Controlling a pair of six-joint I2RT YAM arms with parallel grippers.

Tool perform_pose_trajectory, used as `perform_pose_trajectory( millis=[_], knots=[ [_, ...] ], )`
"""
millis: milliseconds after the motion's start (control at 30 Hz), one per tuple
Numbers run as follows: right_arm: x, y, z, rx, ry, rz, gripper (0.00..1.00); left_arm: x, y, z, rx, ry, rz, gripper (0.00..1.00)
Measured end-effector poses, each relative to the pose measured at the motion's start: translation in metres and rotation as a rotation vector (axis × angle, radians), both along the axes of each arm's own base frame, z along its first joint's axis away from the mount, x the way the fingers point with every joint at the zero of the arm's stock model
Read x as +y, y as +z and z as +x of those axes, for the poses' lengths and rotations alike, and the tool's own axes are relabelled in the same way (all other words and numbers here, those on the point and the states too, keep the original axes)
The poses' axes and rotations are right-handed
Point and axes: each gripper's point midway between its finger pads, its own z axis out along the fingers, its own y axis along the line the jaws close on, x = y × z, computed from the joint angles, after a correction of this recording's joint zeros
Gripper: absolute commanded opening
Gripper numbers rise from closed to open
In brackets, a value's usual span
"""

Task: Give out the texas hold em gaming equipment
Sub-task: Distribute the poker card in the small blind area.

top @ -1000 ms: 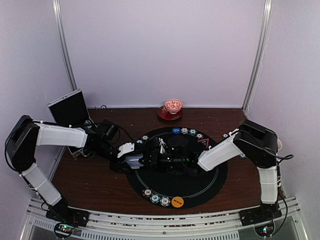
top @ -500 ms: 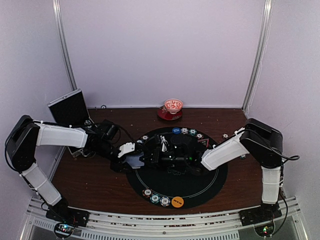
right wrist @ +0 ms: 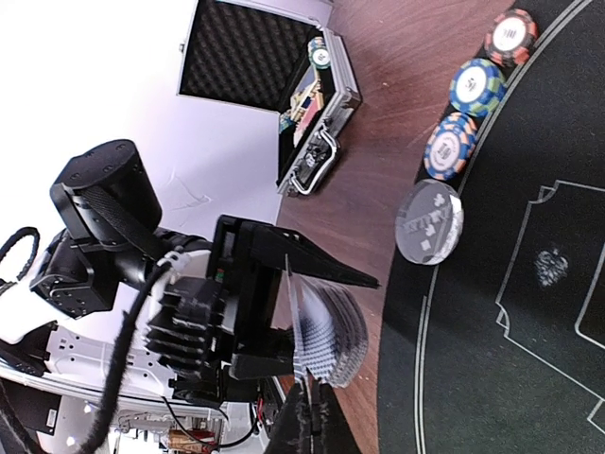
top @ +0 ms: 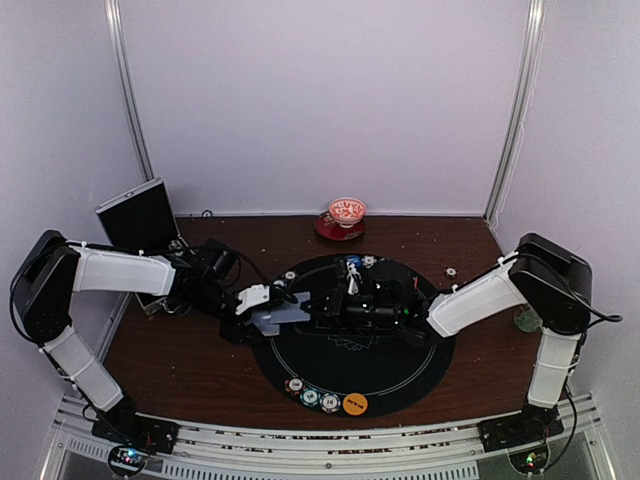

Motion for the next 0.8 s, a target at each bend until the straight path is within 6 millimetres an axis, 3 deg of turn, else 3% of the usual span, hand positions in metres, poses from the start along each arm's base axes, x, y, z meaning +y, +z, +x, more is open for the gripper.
perform_pose_trajectory(
  millis=[167,300,567,800],
  knots=[
    [-0.019,-0.015,-0.001,0.024,-0.023,-0.029,0.0,0.002,-0.001,0.001,-0.002,0.009,0.011,0.56],
    [-0.046,-0.023,0.014,0.038,-0.096,-0.048,0.0,0.004,-0.003,0.002,-0.004,0.019,0.024,0.56],
    [-0.093,-0.031,0.077,0.051,-0.329,-0.058,0.0,0.006,-0.004,0.005,-0.013,0.037,0.042,0.56],
    [-0.089,-0.049,0.145,0.068,-0.466,-0.062,0.0,0.008,-0.005,0.005,-0.014,0.042,0.048,0.56]
  ],
)
